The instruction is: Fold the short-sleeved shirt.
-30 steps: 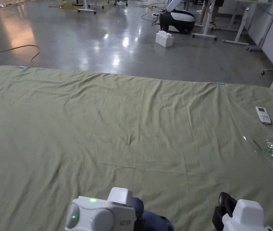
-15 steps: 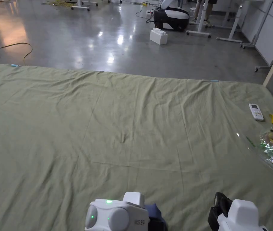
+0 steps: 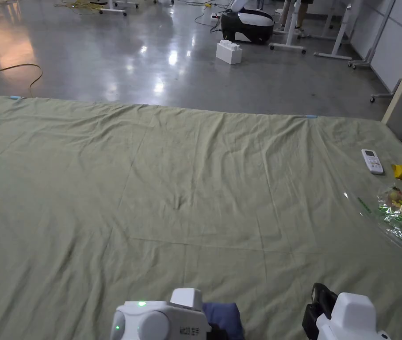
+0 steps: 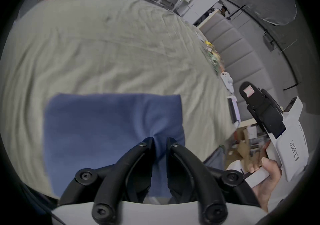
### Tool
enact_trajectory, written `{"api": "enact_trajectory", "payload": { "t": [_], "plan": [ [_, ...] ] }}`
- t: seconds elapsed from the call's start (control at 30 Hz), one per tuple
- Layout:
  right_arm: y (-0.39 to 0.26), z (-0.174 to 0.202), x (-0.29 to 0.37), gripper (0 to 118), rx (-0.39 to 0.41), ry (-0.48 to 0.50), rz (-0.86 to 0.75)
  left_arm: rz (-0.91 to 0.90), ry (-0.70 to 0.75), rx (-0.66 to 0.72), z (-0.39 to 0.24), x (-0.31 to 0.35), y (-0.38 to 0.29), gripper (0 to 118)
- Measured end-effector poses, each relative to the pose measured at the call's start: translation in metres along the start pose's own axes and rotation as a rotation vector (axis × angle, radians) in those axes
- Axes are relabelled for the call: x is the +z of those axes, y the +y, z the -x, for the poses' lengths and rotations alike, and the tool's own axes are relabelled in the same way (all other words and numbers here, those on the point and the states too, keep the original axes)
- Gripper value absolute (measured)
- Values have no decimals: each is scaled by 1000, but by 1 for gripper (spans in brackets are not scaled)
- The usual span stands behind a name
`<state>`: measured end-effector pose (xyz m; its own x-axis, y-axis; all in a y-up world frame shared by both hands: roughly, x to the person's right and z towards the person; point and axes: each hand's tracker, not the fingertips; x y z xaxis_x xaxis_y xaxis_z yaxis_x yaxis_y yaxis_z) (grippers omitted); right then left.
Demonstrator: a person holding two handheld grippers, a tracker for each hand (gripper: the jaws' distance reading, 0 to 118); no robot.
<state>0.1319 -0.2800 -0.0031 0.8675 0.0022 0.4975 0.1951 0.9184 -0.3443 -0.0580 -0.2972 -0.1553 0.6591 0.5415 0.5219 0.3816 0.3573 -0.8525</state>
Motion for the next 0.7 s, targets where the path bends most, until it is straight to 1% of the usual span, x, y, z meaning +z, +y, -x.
{"api": "enact_trajectory", "payload": {
  "t": [0.2,0.33,0.43,0.5,0.63,0.7],
  "plan": [
    [-2,-2,2,2,4,-4,7,14,51,-16,-5,-45,-11,9],
    [-1,-3,3,2,5,-6,8,-3,72,-38,-5,-51,-16,7],
    [0,-3,3,2,4,-4,6,-17,64,-89,-8,-36,-17,7],
    [2,-3,4,2,7,-3,3,-33,35,-116,-6,-20,-16,7],
    [7,-1,6,2,16,1,-14,-127,32,-163,5,22,-9,11],
    [10,1,7,2,20,3,-27,-208,20,-165,14,46,-5,11]
  ]
}}
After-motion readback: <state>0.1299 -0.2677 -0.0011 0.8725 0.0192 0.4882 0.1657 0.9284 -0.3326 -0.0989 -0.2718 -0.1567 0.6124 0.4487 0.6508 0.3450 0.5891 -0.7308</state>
